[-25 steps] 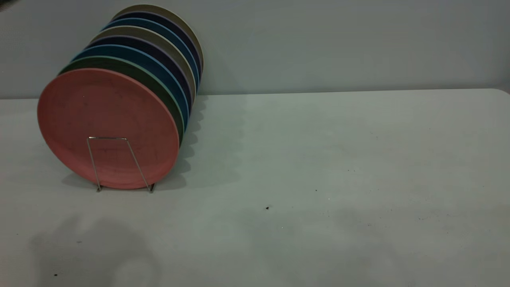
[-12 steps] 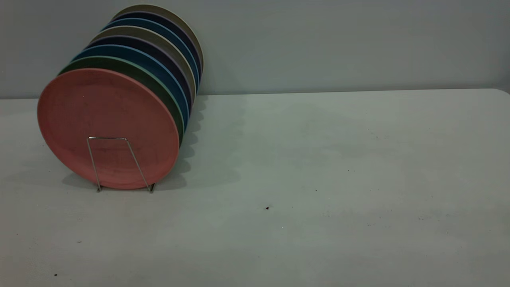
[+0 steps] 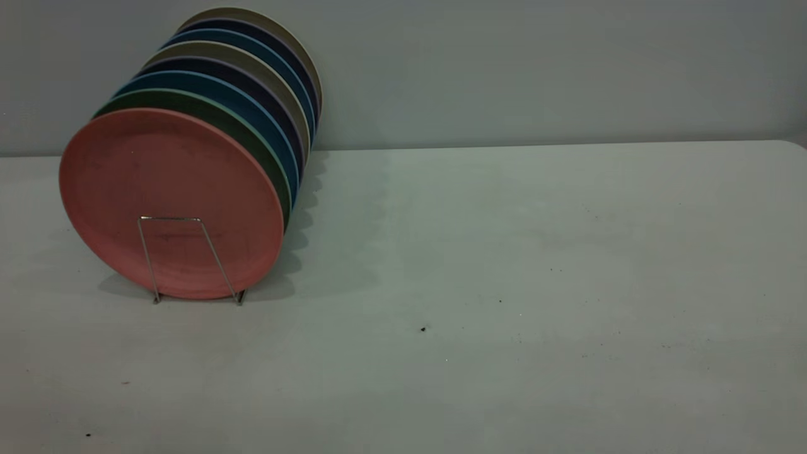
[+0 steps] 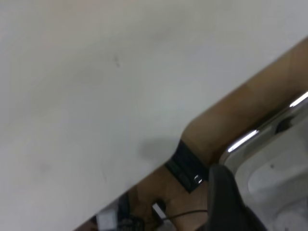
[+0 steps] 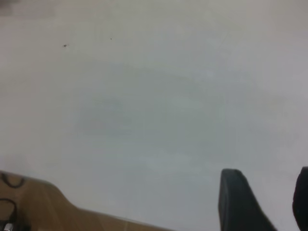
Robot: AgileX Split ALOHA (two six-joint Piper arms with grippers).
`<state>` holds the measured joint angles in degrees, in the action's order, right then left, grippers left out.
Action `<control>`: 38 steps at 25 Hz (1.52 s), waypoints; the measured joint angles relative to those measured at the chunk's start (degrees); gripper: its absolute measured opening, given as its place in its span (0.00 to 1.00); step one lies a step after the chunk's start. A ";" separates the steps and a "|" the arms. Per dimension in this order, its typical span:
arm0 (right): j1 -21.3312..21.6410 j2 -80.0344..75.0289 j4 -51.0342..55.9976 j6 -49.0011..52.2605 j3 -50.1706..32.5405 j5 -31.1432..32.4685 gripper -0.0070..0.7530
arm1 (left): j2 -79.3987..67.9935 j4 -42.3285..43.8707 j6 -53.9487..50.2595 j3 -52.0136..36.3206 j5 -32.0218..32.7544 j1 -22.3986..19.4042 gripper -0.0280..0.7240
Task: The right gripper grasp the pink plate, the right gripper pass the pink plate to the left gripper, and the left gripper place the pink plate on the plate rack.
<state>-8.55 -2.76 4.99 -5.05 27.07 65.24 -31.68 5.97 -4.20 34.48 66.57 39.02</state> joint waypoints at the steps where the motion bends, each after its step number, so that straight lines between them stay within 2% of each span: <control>1: 0.00 0.00 0.00 0.00 0.00 0.00 0.40 | 1.59 0.00 0.00 -1.70 -0.10 0.00 0.63; 5: 0.00 0.00 0.04 0.00 0.00 0.00 0.40 | 7.34 -0.86 0.31 -6.47 -1.80 0.00 0.63; 18: 0.00 0.37 0.06 0.00 0.00 0.00 0.40 | 18.16 -3.87 1.54 -6.61 -2.54 0.05 0.63; 24: 3.02 3.70 0.68 0.05 0.00 0.14 0.40 | 19.03 -3.87 1.54 -6.61 -2.49 0.05 0.63; 27: 3.19 3.75 0.75 0.05 0.00 0.09 0.40 | 19.03 -3.87 1.59 -6.61 -2.49 -0.43 0.63; 29: 3.19 3.75 0.80 0.05 0.00 0.09 0.40 | 19.03 -4.14 1.59 -6.61 -2.49 -4.47 0.63; 36: 3.19 3.75 0.87 0.05 0.00 0.09 0.39 | 19.15 -4.26 1.61 -6.61 -2.49 -28.10 0.63; 38: 3.19 3.75 0.92 0.05 0.00 0.09 0.38 | 19.15 -4.26 1.67 -6.61 -2.49 -32.40 0.63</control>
<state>-5.37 0.99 5.90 -5.00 27.07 65.33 -12.53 1.72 -2.54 27.87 64.08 6.62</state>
